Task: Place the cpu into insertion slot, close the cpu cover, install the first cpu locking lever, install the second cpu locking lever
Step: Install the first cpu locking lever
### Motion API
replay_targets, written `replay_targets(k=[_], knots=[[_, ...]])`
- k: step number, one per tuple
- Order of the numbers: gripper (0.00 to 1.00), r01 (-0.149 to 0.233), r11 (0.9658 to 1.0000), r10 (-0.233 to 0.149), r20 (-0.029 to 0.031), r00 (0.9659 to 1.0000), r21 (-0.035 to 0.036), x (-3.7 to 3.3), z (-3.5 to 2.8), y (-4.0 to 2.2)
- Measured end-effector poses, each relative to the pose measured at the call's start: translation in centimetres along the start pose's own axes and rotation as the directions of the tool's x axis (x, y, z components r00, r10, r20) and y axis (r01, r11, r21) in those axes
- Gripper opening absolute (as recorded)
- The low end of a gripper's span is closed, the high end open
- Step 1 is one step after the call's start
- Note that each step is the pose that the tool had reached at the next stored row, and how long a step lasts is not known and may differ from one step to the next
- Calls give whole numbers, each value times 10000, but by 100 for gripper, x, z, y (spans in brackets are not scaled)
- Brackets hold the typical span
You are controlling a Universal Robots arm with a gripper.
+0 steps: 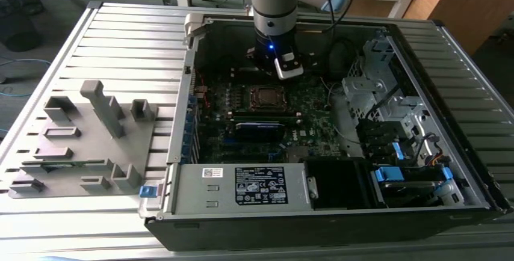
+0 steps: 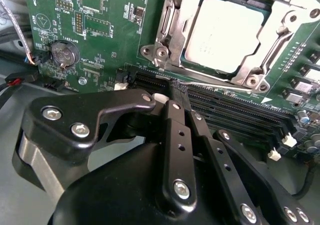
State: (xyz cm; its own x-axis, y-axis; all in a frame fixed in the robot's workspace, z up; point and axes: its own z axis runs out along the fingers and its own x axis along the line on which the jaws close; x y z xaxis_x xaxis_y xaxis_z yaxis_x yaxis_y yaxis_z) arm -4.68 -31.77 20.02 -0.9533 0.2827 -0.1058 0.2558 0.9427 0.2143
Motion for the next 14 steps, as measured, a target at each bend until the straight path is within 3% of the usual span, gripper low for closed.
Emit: replay_targets(k=[7, 14], knots=[[11, 7, 10000, -7, 36, 10000, -9, -3, 6, -28], [11, -65, 10000, 65, 68, 10000, -3, 56, -2, -44]])
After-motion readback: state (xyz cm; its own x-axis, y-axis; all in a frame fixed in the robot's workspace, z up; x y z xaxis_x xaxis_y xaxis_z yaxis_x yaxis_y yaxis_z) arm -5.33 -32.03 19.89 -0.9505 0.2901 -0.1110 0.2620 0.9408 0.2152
